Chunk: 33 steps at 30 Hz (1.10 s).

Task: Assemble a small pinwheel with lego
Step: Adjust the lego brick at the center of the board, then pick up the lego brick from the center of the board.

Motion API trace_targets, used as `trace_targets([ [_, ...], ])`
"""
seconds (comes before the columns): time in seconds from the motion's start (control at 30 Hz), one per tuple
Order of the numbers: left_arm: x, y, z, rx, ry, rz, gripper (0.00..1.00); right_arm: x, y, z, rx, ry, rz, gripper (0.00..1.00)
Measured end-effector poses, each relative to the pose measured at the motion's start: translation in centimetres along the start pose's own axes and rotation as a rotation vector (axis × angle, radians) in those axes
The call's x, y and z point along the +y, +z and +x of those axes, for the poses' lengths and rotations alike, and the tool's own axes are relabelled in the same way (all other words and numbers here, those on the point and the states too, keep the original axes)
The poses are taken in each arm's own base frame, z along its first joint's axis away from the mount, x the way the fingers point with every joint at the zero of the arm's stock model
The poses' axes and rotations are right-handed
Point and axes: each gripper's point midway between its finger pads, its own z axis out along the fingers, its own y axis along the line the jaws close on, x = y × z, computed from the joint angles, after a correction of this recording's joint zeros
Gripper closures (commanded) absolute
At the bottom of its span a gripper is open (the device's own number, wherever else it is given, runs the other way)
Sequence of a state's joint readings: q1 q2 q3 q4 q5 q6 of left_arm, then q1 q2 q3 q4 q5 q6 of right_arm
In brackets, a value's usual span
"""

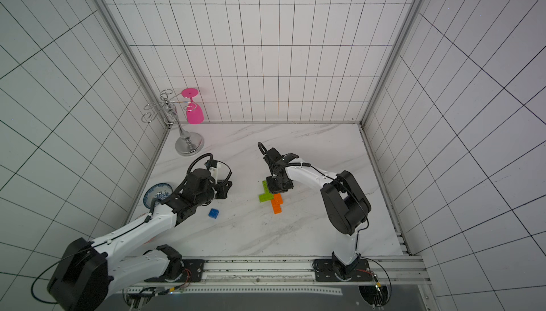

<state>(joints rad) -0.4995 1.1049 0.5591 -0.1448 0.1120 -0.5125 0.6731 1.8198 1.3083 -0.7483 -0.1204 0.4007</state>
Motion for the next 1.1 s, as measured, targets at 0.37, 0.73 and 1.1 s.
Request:
trace_targets([
  [0.37, 9.3, -5.6, -0.9, -0.165, -0.246, -0.158, 1.0, 12.9, -2.6, -0.6, -0.123, -0.331, -0.106, 0.78],
  [0.73, 18.0, -9.5, -0.5, -0.331, -0.632, -0.271, 0.93, 23.5, 1.0, 1.5, -0.121, -0.757, -0.226, 0.44],
  [1.1, 22.7, -11.9, -0.2, -0.403, -0.824, -0.298, 0.89, 27.4, 3.9, 0.9, -0.094, -0.933, -0.217, 0.38],
])
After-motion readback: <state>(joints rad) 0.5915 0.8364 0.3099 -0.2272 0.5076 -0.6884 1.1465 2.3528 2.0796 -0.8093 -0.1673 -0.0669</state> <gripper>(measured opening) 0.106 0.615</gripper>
